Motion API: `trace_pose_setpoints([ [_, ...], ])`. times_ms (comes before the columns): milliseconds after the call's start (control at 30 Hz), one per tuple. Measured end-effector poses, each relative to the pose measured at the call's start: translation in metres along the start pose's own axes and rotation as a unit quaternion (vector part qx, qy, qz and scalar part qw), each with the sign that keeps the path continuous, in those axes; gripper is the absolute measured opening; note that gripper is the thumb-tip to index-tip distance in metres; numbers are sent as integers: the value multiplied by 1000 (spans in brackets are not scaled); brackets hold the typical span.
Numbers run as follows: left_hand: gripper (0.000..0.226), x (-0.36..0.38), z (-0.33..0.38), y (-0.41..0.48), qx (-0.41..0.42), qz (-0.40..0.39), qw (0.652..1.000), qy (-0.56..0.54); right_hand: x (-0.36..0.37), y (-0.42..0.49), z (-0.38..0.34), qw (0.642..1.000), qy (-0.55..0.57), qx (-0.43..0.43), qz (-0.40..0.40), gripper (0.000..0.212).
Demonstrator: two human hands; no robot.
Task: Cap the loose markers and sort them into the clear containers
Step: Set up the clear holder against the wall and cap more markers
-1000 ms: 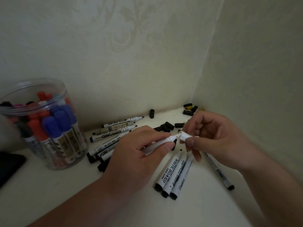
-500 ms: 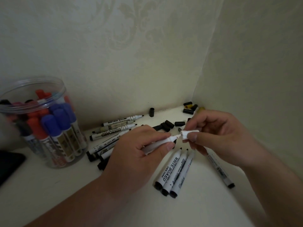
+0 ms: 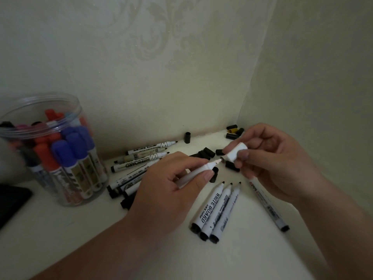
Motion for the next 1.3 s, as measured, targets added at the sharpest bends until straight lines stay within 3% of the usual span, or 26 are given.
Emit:
trace_pose_setpoints([
  [167,14,-1,-1,1,11,9,1000,11,7,-2,-3,999,20,-31,-19,24],
  [367,19,2,-2,2,20,-8,998,58,15,-7,0,987,-146,-32,-66,21],
  [500,17,2,0,2,31,-7,997,69,14,-7,-4,972,-226,-28,-55,22],
  [733,18,0,3,0,90,-4,992,91,24,-9,-5,978,-208,25,-19,28],
  [867,16,-7,1,3,102,15,988,113,29,-10,1,976,-212,36,26,20],
  [1033,17,-26,3,8,55,85,991,92,51,-7,-4,968,-230,-41,87,5],
  [1200,15,-59,20,9,51,123,986,99,85,12,-15,967,-227,-93,67,18],
  [1300,29,-93,25,0,33,135,986,96,106,32,-35,961,-232,-132,70,17],
])
Point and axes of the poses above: each hand's wrist, its own y-axis towards the middle knuckle, its own x-axis out of the palm, z = x × y, the point moved 6 cm from there along y, towards the middle knuckle, and after that the axes turned 9 degrees about -x, right-handed, at the moved point
